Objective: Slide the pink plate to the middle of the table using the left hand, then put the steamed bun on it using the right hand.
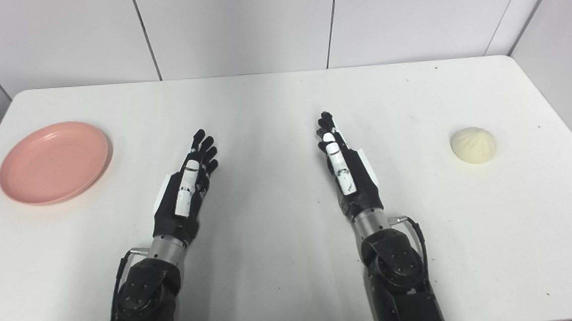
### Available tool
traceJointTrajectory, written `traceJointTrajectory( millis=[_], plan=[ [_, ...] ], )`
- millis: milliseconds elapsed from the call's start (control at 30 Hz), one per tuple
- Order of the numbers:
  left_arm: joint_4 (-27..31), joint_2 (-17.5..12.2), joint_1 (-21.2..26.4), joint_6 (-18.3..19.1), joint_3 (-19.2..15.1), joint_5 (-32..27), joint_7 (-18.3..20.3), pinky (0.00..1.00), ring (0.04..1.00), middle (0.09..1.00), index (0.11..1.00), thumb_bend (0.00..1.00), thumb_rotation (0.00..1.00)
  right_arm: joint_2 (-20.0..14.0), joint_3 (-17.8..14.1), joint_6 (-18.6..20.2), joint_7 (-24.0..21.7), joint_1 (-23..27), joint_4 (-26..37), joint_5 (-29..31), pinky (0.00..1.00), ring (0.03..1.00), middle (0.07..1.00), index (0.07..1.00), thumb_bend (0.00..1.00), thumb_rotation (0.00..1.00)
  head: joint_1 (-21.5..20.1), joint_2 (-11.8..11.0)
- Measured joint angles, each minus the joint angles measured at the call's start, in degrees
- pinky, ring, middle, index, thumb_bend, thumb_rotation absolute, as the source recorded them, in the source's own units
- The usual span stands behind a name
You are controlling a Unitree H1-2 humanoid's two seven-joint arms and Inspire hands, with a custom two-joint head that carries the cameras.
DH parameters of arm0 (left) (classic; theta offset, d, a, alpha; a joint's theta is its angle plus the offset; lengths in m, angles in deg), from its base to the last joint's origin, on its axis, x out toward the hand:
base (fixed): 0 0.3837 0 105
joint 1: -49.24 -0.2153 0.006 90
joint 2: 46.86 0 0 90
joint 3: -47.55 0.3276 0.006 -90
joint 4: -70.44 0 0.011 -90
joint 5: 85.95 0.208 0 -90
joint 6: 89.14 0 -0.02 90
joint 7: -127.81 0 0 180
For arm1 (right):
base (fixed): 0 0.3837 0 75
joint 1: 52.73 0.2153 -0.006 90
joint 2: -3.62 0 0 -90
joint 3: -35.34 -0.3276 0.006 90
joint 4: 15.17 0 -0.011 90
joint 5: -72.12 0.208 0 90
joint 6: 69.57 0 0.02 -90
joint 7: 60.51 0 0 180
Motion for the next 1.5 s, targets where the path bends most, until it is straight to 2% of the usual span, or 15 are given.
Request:
traceJointTrajectory(
  millis=[600, 733, 767, 833, 967, 1167, 1500],
  plan=[
    [0.08, 0.00, -0.02, 0.04, 0.02, 0.00, 0.00, 1.00, 0.997, 1.000, 1.000, 0.36, 1.00, 0.00, -0.01, 0.01, 0.01, -0.03, 0.06, 0.10, 1.00, 1.000, 1.000, 1.000, 0.16, 1.00, 0.35, -0.26],
    [-0.19, 0.01, 0.07, -0.33, 0.08, 0.07, -0.03, 1.00, 0.999, 1.000, 1.000, 0.34, 1.00, -0.12, -0.17, 0.00, 0.02, 0.01, -0.12, 0.16, 1.00, 1.000, 1.000, 1.000, 0.20, 1.00, 5.52, -1.66],
    [-0.37, 0.03, 0.16, -0.45, 0.10, 0.11, -0.05, 1.00, 0.999, 1.000, 1.000, 0.33, 1.00, -0.25, -0.22, 0.00, -0.03, 0.04, -0.20, 0.23, 1.00, 1.000, 1.000, 1.000, 0.21, 1.00, 5.54, -1.67],
    [-1.10, 0.19, 0.57, -1.09, 0.30, 0.22, -0.15, 1.00, 1.000, 1.000, 1.000, 0.34, 1.00, -0.54, -0.36, -0.01, -0.15, 0.00, -0.30, 0.57, 1.00, 1.000, 1.000, 1.000, 0.20, 1.00, 9.91, -2.89],
    [-2.51, 0.75, 1.46, -1.88, 0.77, 1.36, -1.12, 1.00, 1.000, 1.000, 1.000, 0.36, 1.00, -1.39, -0.53, -0.05, -0.41, 0.08, -0.72, 0.91, 1.00, 1.000, 1.000, 1.000, 0.18, 1.00, 12.20, -3.69],
    [-5.47, 1.45, 3.61, -3.28, 1.24, 2.64, -1.94, 1.00, 1.000, 1.000, 1.000, 0.37, 1.00, -1.70, -0.91, -0.06, -1.13, 0.27, -0.99, 2.36, 1.00, 1.000, 1.000, 1.000, 0.16, 1.00, 12.66, -4.22],
    [-6.15, 1.56, 4.05, -4.72, 1.51, 2.83, -2.11, 1.00, 1.000, 1.000, 1.000, 0.35, 1.00, -2.00, -0.99, -0.06, -1.34, 0.32, -1.06, 3.49, 1.00, 1.000, 1.000, 1.000, 0.18, 1.00, 12.92, -4.31]
  ],
)
